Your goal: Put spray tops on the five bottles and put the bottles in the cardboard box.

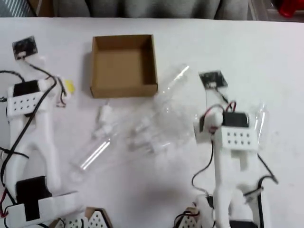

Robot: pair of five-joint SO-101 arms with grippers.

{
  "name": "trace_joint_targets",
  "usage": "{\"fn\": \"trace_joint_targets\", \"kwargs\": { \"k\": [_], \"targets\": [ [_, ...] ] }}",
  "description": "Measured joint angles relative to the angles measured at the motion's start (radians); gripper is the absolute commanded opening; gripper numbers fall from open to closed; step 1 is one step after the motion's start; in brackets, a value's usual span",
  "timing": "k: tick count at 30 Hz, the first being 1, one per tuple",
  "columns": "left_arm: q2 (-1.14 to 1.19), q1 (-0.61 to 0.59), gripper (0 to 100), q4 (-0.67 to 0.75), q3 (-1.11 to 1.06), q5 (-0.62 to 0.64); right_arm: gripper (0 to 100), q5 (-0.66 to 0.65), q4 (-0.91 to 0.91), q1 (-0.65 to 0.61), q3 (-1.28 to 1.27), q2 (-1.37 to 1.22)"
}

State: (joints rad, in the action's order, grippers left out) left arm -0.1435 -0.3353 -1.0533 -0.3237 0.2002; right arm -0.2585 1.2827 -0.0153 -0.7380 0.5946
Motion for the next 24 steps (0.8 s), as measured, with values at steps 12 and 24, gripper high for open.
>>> {"fn": "trace_joint_targets", "kwargs": {
  "k": [12, 24],
  "targets": [
    [0.002, 0.172, 24, 0.110, 0.091, 0.000, 1.6, -0.236, -0.227, 0.167, -0.503, 0.385],
    [0.482, 0.196, 24, 0.160, 0.433, -0.002, 1.6, -0.292, -0.279, 0.143, -0.724, 0.664]
  ]
}}
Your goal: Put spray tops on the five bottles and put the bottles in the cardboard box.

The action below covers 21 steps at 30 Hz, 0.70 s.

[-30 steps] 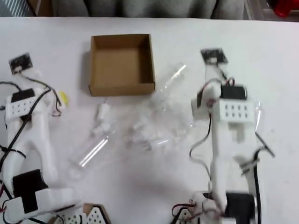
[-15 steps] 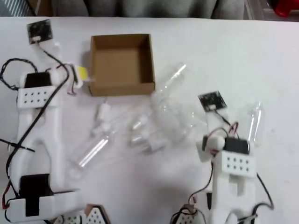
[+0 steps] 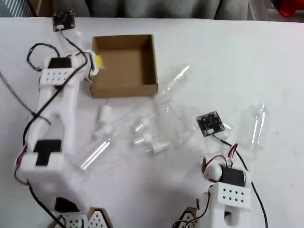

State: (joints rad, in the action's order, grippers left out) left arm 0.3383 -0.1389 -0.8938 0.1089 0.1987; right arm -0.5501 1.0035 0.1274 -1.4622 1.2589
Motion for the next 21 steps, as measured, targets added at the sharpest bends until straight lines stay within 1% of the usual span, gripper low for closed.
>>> {"fn": "trace_joint_targets", "kwargs": {
  "k": [3, 7, 10, 13, 15, 21],
  "targets": [
    [0.112, 0.000, 23, 0.002, 0.074, 0.000, 1.6, -0.012, 0.012, -0.006, -0.003, 0.021],
    [0.193, 0.000, 21, -0.005, 0.132, 0.000, 1.6, -0.011, 0.015, -0.008, -0.003, 0.026],
    [0.219, 0.009, 12, -0.035, 0.147, 0.002, 1.6, -0.011, 0.015, -0.011, -0.003, 0.026],
    [0.227, 0.051, 1, -0.068, 0.147, 0.000, 1.6, -0.011, 0.015, -0.012, -0.003, 0.026],
    [0.227, 0.083, 4, -0.077, 0.147, 0.000, 1.6, -0.011, 0.015, -0.012, -0.003, 0.026],
    [0.226, 0.169, 2, -0.124, 0.150, 0.005, 1.6, -0.014, 0.015, -0.011, -0.003, 0.026]
  ]
}}
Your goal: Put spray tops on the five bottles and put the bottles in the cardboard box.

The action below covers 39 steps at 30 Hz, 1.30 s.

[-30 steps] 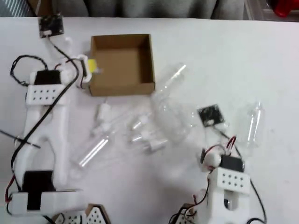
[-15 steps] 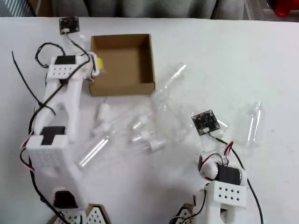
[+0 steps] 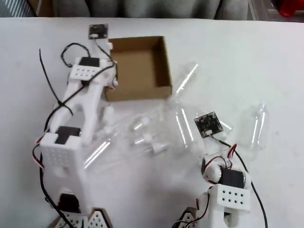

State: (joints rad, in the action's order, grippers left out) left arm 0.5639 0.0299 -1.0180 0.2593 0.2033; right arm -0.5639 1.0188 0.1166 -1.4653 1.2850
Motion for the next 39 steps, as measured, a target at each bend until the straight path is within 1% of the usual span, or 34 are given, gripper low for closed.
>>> {"fn": "trace_joint_targets", "kwargs": {
  "k": [3, 6, 8, 13, 14, 16, 18, 20, 29, 35, 39],
  "targets": [
    [-0.002, 0.034, 2, -0.043, 0.003, -0.015, 1.6, 0.000, 0.000, -0.002, 0.000, 0.000],
    [-0.002, 0.049, 2, -0.063, 0.005, -0.106, 1.6, 0.000, 0.000, -0.002, 0.000, 0.000],
    [-0.002, 0.052, 2, -0.066, 0.005, -0.141, 1.6, 0.000, 0.000, -0.002, 0.000, 0.000],
    [-0.002, 0.052, 3, -0.068, 0.005, -0.149, 1.7, 0.000, 0.000, -0.002, 0.000, 0.000],
    [-0.002, 0.052, 5, -0.068, 0.005, -0.137, 1.7, 0.000, 0.000, -0.002, 0.000, 0.000],
    [-0.002, 0.052, 12, -0.078, 0.006, -0.092, 1.7, 0.000, 0.000, -0.002, 0.000, 0.000],
    [-0.002, 0.052, 20, -0.121, 0.011, -0.052, 1.7, 0.000, 0.000, -0.002, 0.000, 0.000],
    [0.003, 0.054, 25, -0.153, 0.011, -0.034, 1.7, 0.000, 0.000, -0.002, 0.000, 0.000],
    [-0.114, 0.048, 25, -0.302, 0.011, -0.018, 1.7, 0.000, 0.000, -0.002, 0.000, 0.000],
    [-0.175, -0.035, 25, -0.377, 0.011, -0.026, 1.7, 0.000, 0.000, -0.002, 0.000, 0.000],
    [-0.261, -0.064, 25, -0.451, -0.034, -0.081, 1.7, 0.000, 0.000, -0.002, 0.000, 0.000]
  ]
}}
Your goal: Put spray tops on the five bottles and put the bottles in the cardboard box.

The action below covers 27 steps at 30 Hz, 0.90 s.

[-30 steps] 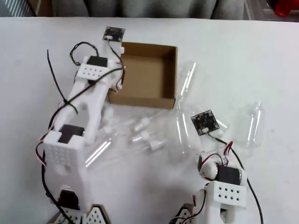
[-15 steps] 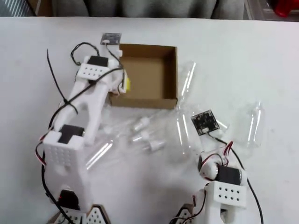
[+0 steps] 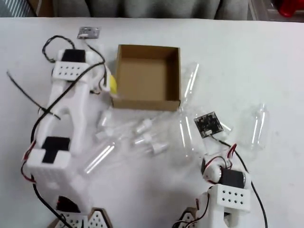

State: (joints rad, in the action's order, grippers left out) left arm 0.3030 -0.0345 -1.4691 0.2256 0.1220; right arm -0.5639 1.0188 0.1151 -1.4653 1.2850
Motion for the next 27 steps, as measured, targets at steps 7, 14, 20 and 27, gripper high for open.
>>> {"fn": "trace_joint_targets", "kwargs": {
  "k": [7, 14, 20, 27],
  "targets": [
    [-0.279, 0.000, 25, -0.018, -0.288, -0.020, 1.7, 0.000, 0.000, 0.000, 0.000, 0.000],
    [-0.632, 0.000, 25, -0.031, -0.628, -0.259, 1.7, 0.000, 0.000, 0.000, 0.000, 0.000],
    [-0.875, 0.002, 25, -0.077, -0.856, -0.571, 1.7, 0.000, 0.000, 0.000, -0.014, 0.008],
    [-1.060, 0.066, 25, -0.018, -1.102, -0.732, 1.7, 0.000, 0.000, 0.000, -0.014, 0.008]
  ]
}}
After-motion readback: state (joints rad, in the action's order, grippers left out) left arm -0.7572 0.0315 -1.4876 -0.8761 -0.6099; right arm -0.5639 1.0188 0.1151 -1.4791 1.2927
